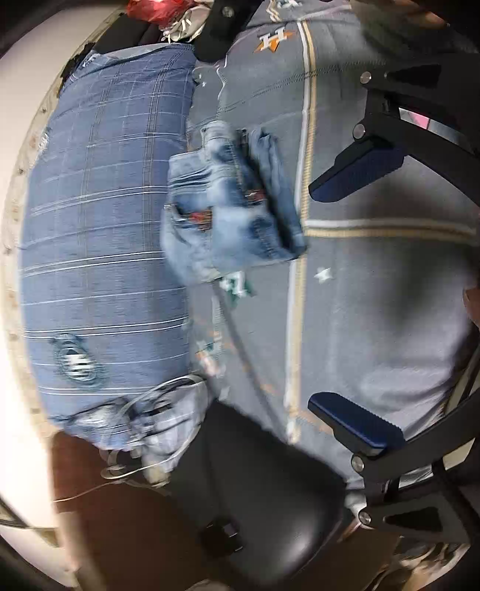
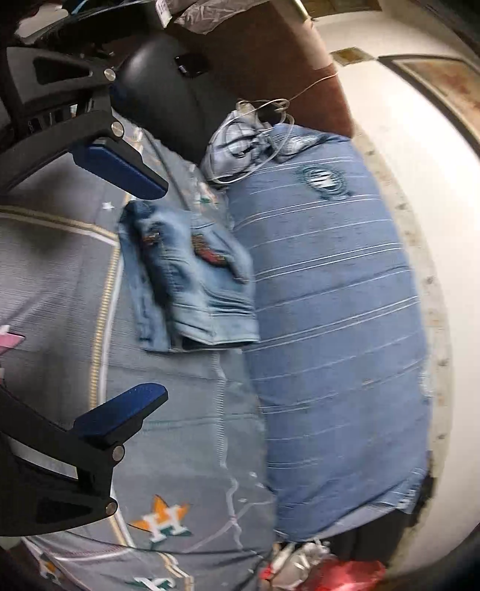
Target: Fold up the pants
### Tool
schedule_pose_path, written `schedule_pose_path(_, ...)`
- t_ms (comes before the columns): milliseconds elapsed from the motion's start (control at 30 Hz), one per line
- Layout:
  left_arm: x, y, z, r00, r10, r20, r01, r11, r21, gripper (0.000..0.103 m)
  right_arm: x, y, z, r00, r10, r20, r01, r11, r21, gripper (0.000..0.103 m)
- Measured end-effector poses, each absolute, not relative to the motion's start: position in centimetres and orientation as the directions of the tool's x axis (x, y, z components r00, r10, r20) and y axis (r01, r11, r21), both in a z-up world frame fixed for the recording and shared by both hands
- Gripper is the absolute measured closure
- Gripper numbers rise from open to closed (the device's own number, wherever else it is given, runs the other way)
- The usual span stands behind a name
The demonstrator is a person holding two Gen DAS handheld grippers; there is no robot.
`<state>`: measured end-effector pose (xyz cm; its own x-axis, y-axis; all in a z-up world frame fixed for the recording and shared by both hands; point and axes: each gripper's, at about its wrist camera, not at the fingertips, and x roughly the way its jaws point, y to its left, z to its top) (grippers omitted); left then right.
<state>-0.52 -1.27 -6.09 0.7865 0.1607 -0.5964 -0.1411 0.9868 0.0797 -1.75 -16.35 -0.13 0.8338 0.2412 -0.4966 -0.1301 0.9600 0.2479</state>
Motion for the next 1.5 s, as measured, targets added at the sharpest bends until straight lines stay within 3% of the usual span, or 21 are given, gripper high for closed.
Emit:
schedule_pose_path(167,-1.1,-1.9,-5.8,0.804,0.177,-0.568,-0.144,0.984,0.104,0.000,-2.3,-16.0,0.1,0.869,0.184,-0.460,-0.103,0.975,0.195,0.003)
schedule_pose_path(300,-1.6,-1.2,-5.1,0.821,0.172,-0.545,-0.149,0.985,0.086,0.000,-3.0,-16.6,0.8,0.884,0.188,-0.427,-0.083,0.964,0.251,0.001)
schedule_pose_path(900,-2.1,-1.4,-4.7,0.832,0.155,-0.533,-0.143,0.988,0.065,0.000,-3.5,-15.9,0.2,0.869,0.191,-0.457,-0.132,0.979,0.157,0.001)
schedule_pose_path(1500,-2.3,-1.3,-4.4,0.839,0.148,-0.523,-0.140,0.989,0.055,0.000,-3.0,-16.6,-0.1,0.855,0.181,-0.487,-0.110,0.979,0.172,0.001)
